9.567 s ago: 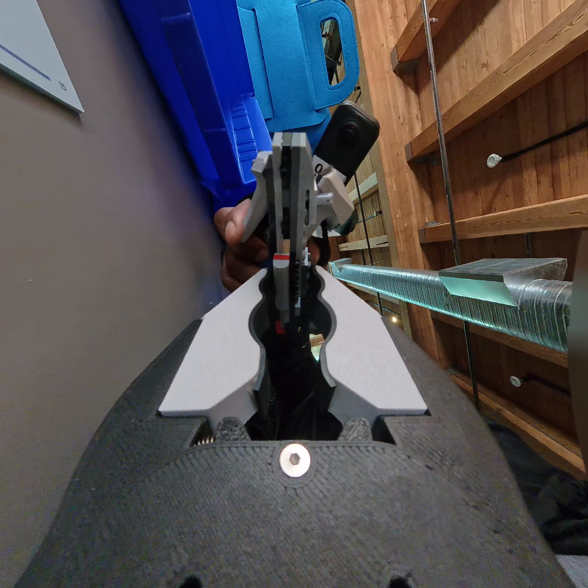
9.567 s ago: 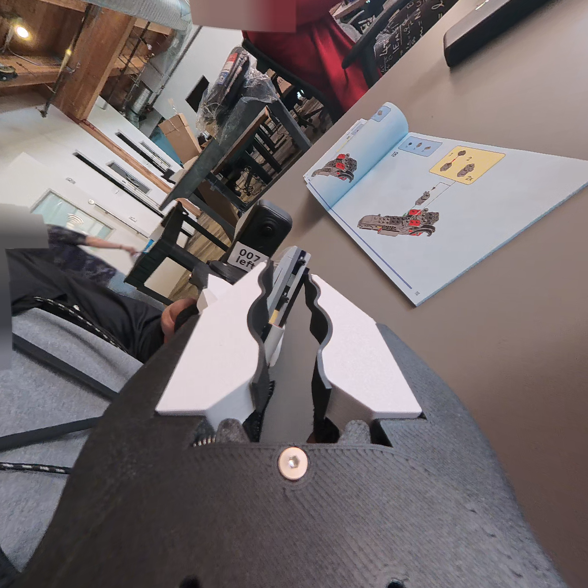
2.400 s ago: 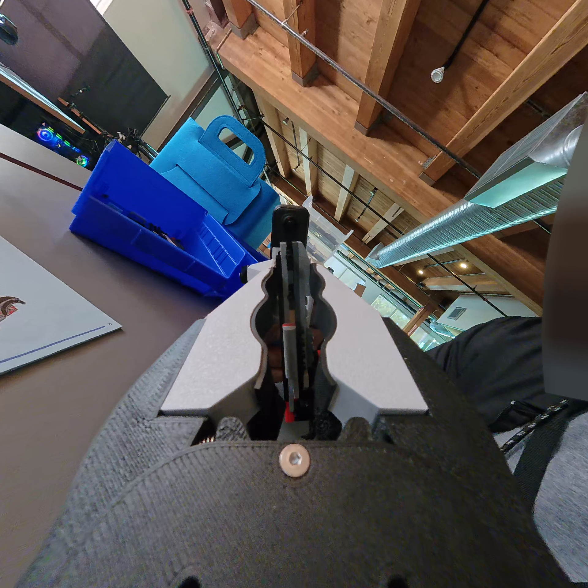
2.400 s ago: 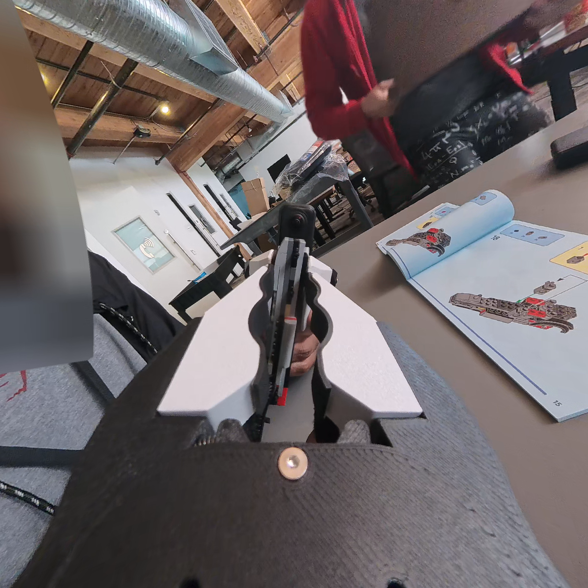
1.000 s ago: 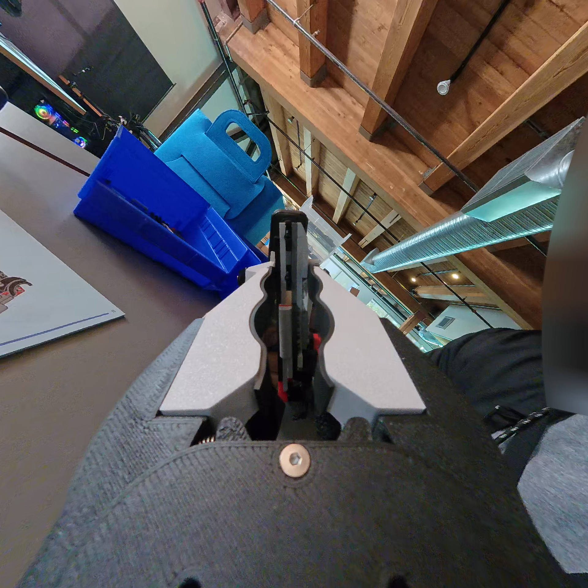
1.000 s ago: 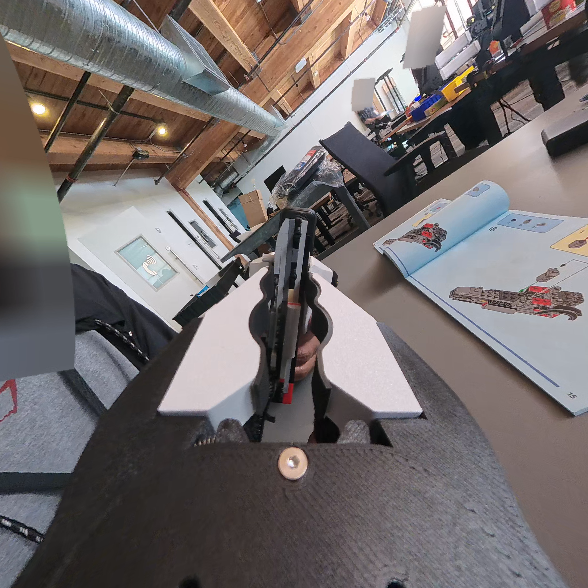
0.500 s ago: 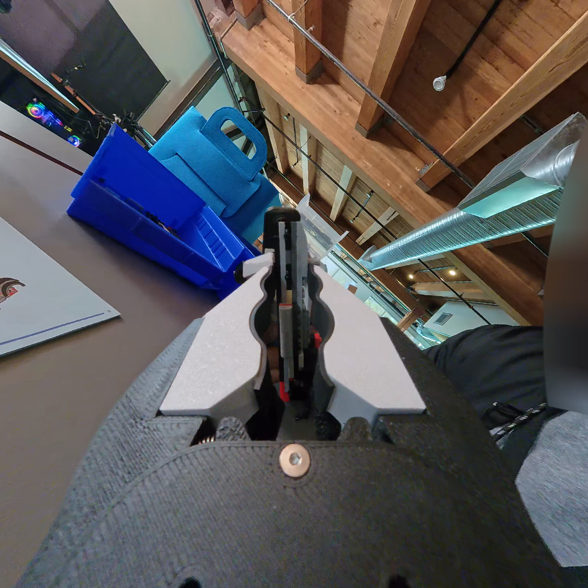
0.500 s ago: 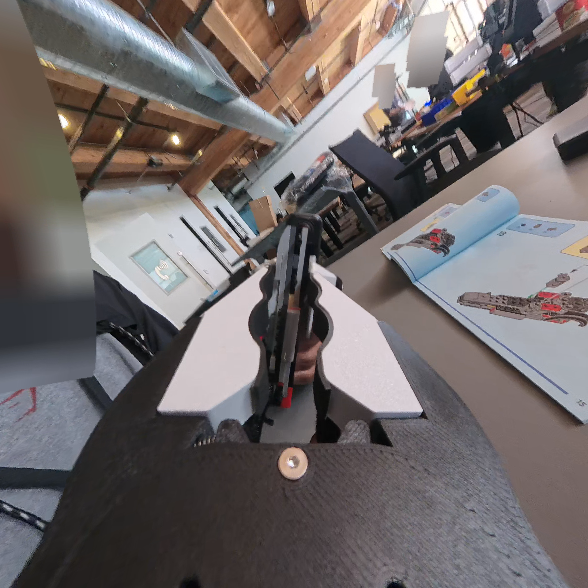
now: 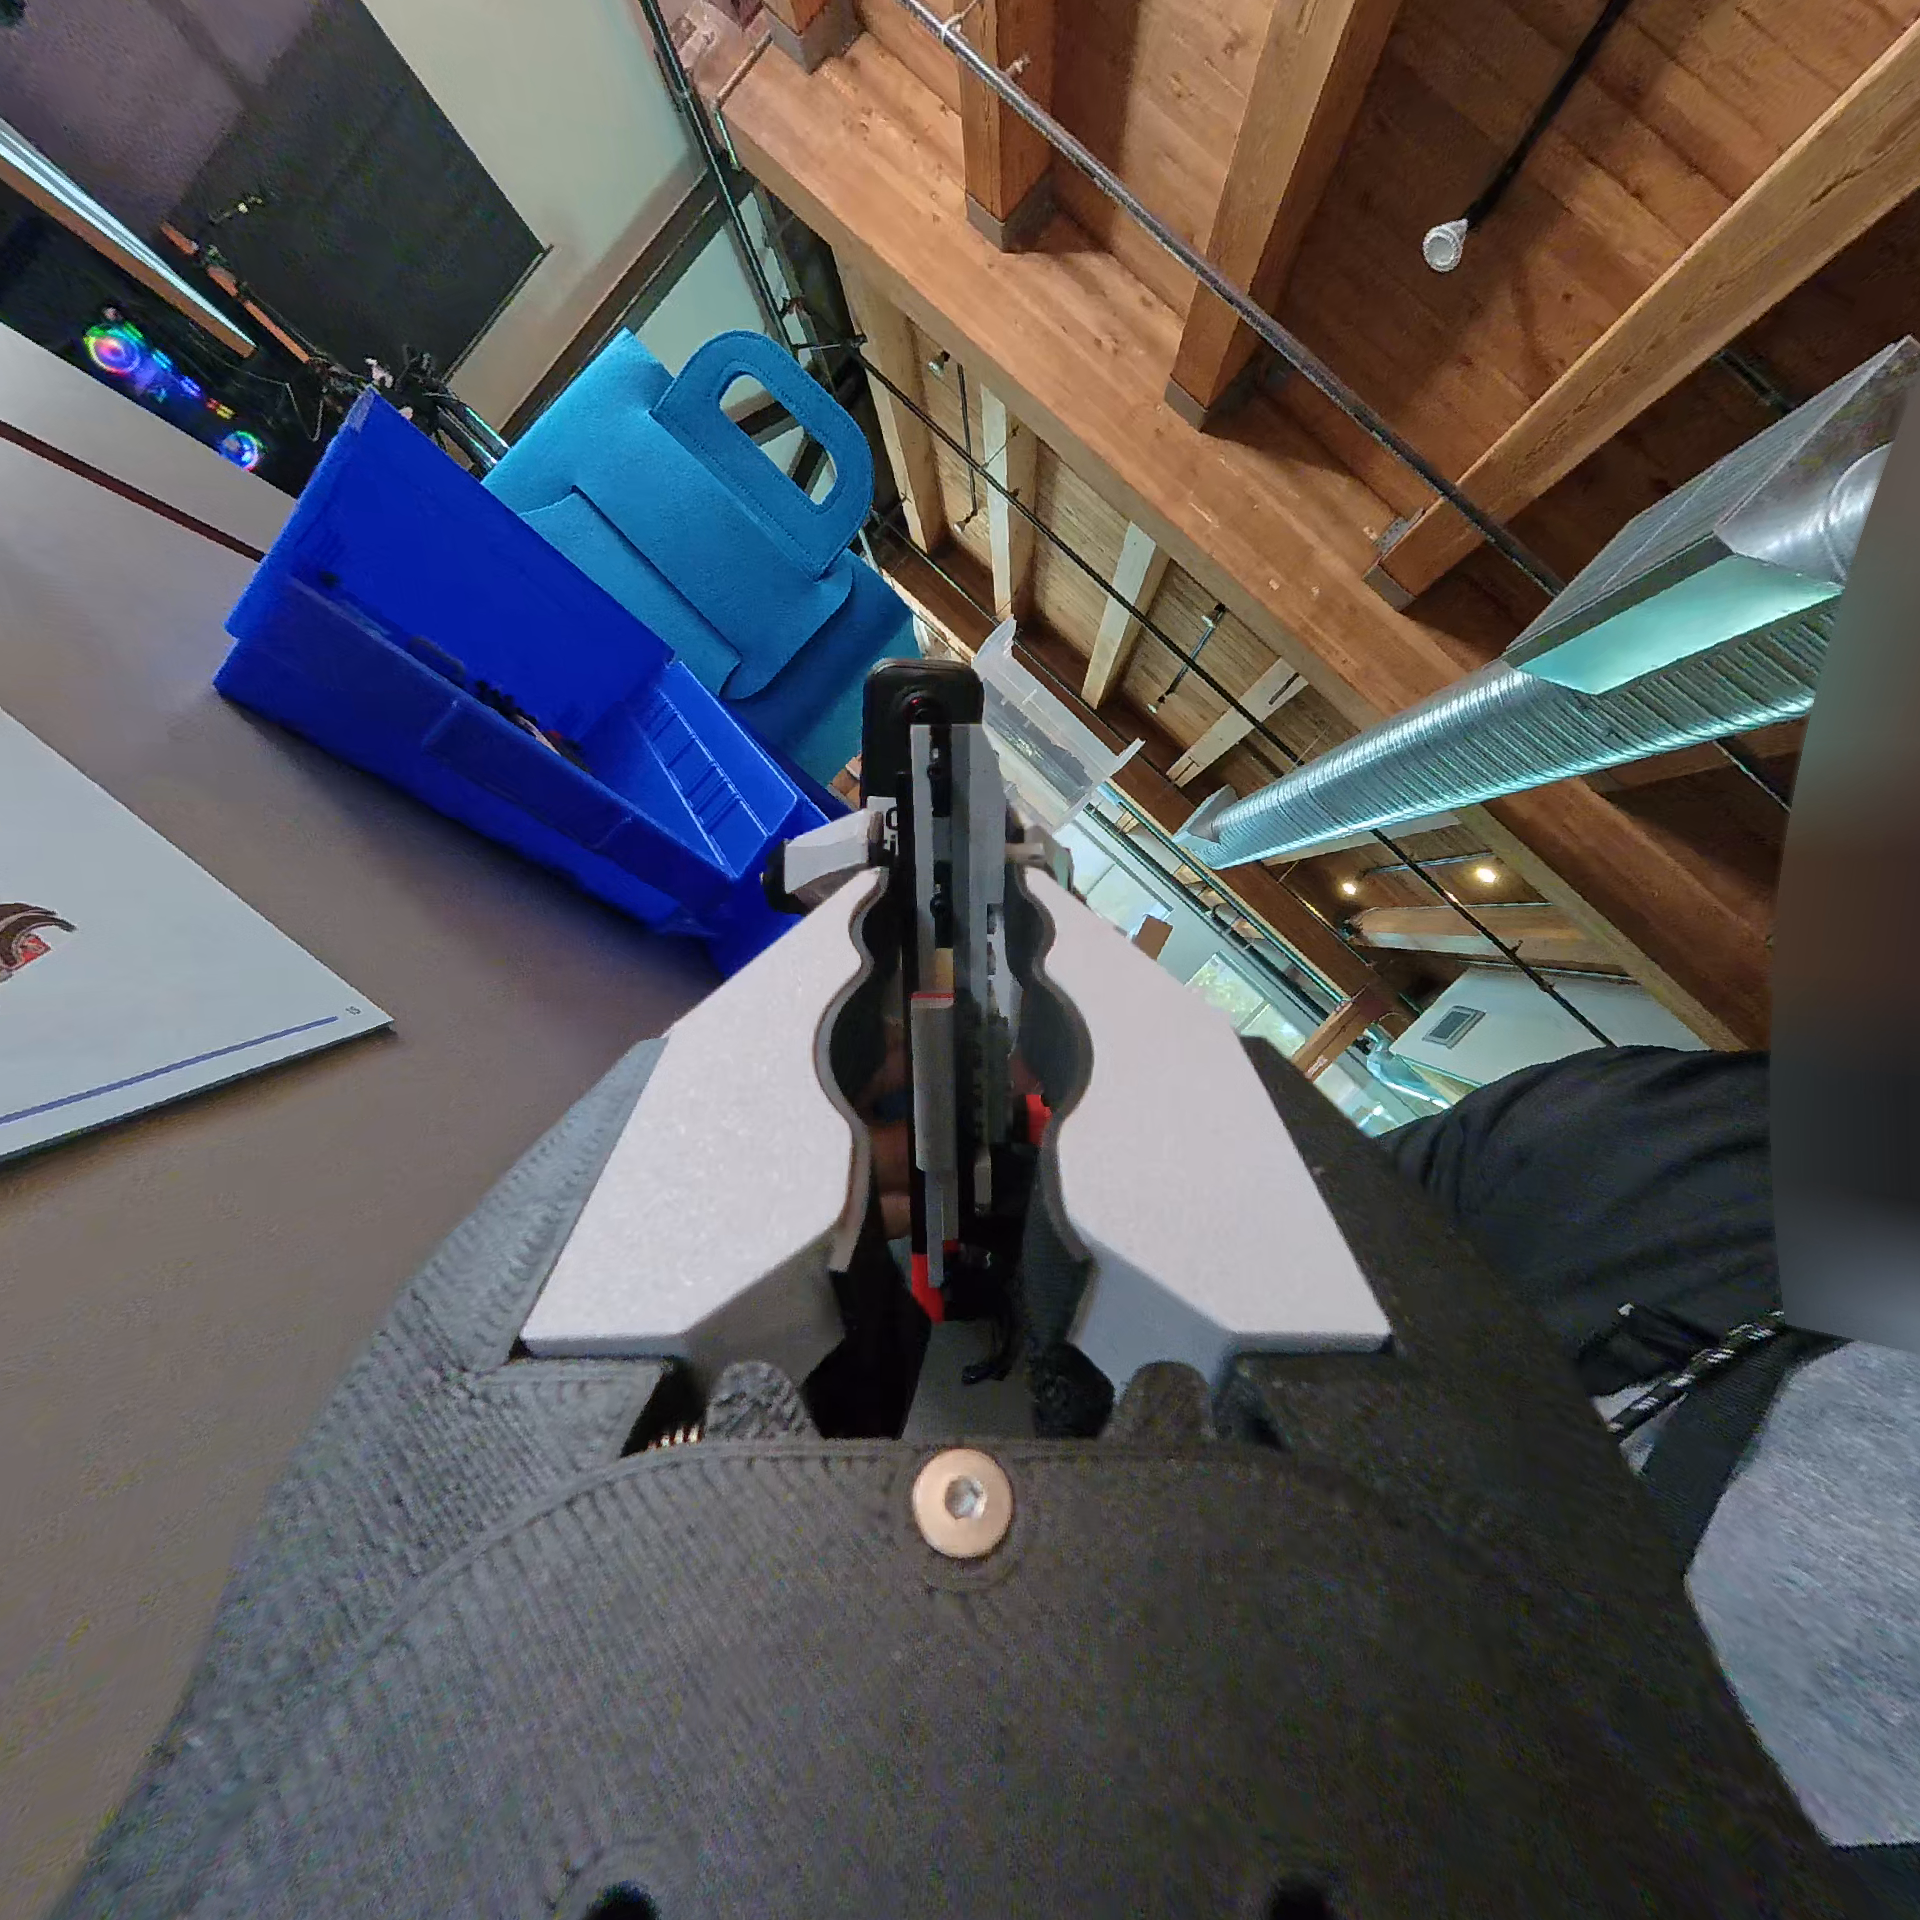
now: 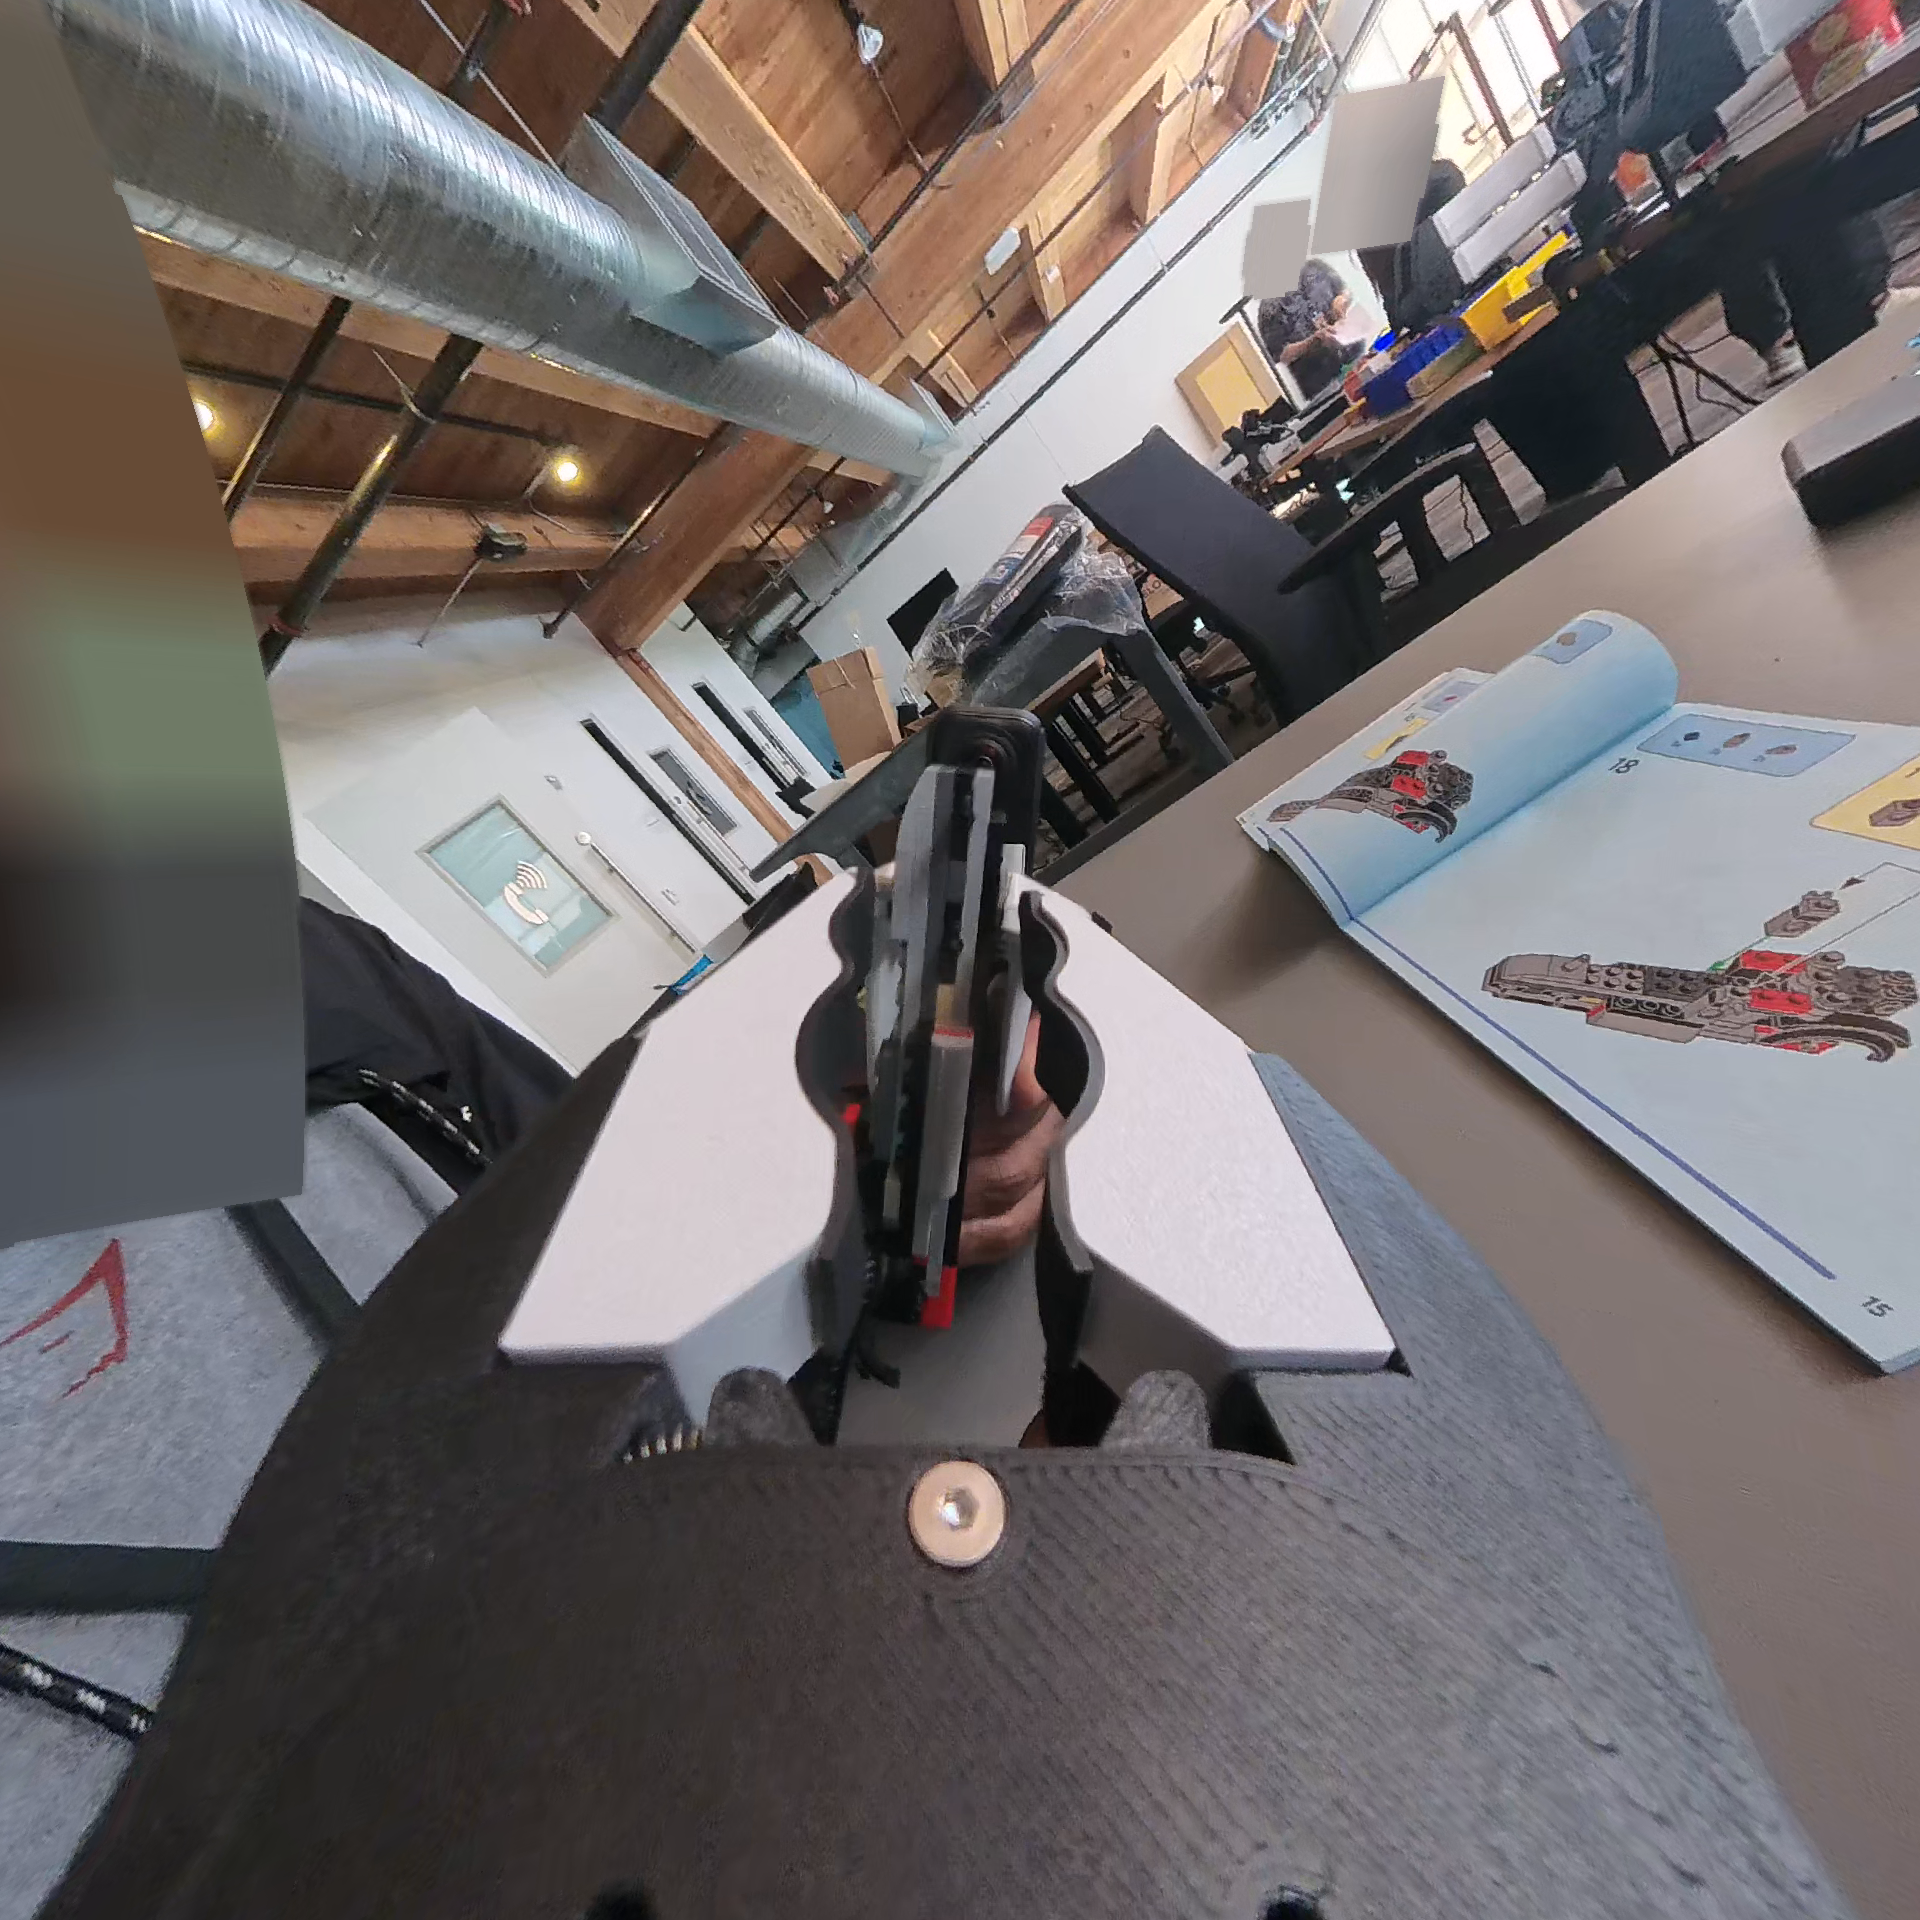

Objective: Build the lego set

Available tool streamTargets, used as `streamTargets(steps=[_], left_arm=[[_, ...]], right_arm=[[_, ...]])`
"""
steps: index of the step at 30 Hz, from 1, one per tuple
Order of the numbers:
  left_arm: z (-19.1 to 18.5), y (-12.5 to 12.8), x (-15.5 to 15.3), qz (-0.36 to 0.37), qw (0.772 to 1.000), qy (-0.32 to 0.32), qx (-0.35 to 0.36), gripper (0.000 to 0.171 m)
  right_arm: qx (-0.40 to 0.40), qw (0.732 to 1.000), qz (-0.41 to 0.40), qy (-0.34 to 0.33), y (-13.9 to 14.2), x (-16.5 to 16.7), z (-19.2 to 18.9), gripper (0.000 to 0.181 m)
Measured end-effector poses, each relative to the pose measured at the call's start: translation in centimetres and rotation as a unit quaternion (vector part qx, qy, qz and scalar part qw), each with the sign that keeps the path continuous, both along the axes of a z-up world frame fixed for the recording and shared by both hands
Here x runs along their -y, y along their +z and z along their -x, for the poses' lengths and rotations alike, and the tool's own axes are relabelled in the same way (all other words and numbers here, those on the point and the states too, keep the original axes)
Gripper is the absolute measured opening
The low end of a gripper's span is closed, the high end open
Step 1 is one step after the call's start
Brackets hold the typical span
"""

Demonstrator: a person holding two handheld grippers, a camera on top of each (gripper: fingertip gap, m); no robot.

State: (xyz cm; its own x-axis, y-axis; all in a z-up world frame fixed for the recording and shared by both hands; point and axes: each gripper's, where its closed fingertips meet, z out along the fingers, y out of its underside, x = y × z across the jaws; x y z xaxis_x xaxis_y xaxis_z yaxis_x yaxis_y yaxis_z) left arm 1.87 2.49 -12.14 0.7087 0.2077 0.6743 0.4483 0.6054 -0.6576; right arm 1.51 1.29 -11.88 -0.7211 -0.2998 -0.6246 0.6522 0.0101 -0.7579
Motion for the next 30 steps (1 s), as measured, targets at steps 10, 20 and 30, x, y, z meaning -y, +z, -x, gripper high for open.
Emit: streamTargets(steps=[10, 20, 30], left_arm=[[0.0, 0.0, -0.1, 0.005, 1.0, 0.001, -0.002, 0.019], [0.9, -0.6, 0.4, 0.004, 0.999, 0.026, 0.029, 0.019], [0.6, -6.6, 2.4, 0.075, 0.966, 0.102, 0.225, 0.019]], right_arm=[[-0.017, 1.0, 0.004, -0.009, 0.1, 0.1, -0.1, 0.02], [-0.001, 0.999, -0.012, -0.03, -0.5, 0.4, 0.9, 0.021], [-0.05, 0.981, -0.178, -0.053, -5.3, 0.4, 2.0, 0.044]])
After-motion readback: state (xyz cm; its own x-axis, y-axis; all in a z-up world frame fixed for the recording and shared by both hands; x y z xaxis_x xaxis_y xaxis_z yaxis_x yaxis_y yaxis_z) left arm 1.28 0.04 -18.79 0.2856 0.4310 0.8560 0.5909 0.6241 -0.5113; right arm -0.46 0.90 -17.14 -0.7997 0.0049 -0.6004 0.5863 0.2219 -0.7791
